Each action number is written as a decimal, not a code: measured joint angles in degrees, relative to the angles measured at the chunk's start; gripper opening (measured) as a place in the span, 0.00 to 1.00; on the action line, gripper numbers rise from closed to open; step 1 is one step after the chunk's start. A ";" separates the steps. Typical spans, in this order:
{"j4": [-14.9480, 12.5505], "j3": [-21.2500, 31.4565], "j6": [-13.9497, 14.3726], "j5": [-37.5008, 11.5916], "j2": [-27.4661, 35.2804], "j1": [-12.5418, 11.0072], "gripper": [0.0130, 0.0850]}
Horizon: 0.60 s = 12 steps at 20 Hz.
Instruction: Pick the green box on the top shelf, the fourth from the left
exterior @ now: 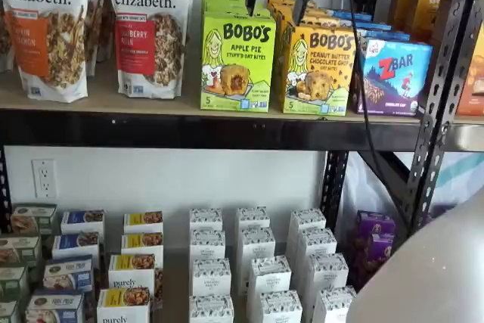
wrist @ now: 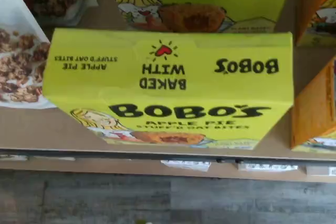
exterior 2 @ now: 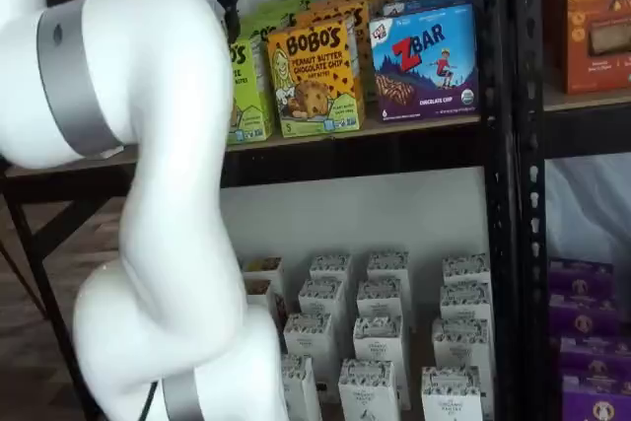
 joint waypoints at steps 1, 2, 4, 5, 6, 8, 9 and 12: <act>0.03 -0.42 0.06 -0.08 0.58 0.04 1.00; -0.07 -0.85 0.17 -0.06 1.14 0.15 1.00; -0.21 -1.54 0.29 -0.27 2.19 0.28 1.00; -0.40 -1.80 0.38 -0.46 2.61 0.37 1.00; -0.57 -2.01 0.46 -0.67 2.98 0.46 1.00; -0.93 -2.50 0.60 -0.97 3.72 0.62 1.00; -1.13 -2.85 0.66 -1.12 4.17 0.69 1.00; -1.21 -3.70 0.67 -1.28 5.27 0.69 1.00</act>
